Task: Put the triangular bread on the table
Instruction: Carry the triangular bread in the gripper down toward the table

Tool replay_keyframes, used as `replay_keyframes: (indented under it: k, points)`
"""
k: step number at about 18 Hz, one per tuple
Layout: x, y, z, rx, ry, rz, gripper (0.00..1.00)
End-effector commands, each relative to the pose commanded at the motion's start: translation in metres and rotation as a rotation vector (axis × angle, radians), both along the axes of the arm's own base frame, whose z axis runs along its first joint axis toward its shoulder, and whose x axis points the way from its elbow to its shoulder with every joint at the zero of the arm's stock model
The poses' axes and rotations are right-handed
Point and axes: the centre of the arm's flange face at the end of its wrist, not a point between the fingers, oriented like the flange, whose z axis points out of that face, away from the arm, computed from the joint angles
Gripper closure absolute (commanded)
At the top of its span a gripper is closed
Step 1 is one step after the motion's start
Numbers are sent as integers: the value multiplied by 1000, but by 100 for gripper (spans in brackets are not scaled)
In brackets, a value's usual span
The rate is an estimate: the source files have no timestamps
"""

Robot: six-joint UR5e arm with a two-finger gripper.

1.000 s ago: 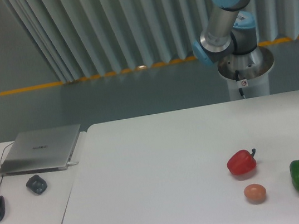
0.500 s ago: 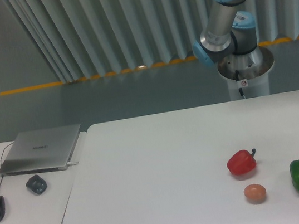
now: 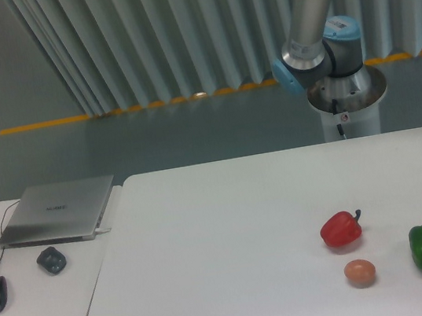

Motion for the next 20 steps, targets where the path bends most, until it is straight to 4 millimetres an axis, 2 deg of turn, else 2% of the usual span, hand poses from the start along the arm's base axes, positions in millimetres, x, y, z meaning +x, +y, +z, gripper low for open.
replay_keyframes:
  k: [3,5,7,10,12,15,18,20]
  points:
    - [25,5,0,-32,-74,-27,76]
    - [39,8,-13,-84,-105,-48,76]
    - [65,24,-24,-139,-101,-105,76]
    - [82,31,-31,-196,-78,-224,76]
    - [90,30,-44,-222,-93,-261,76]
    - [105,37,-47,-279,-65,-311,76]
    - [125,44,-65,-395,-16,-389,73]
    - [131,43,-79,-396,0,-392,73]
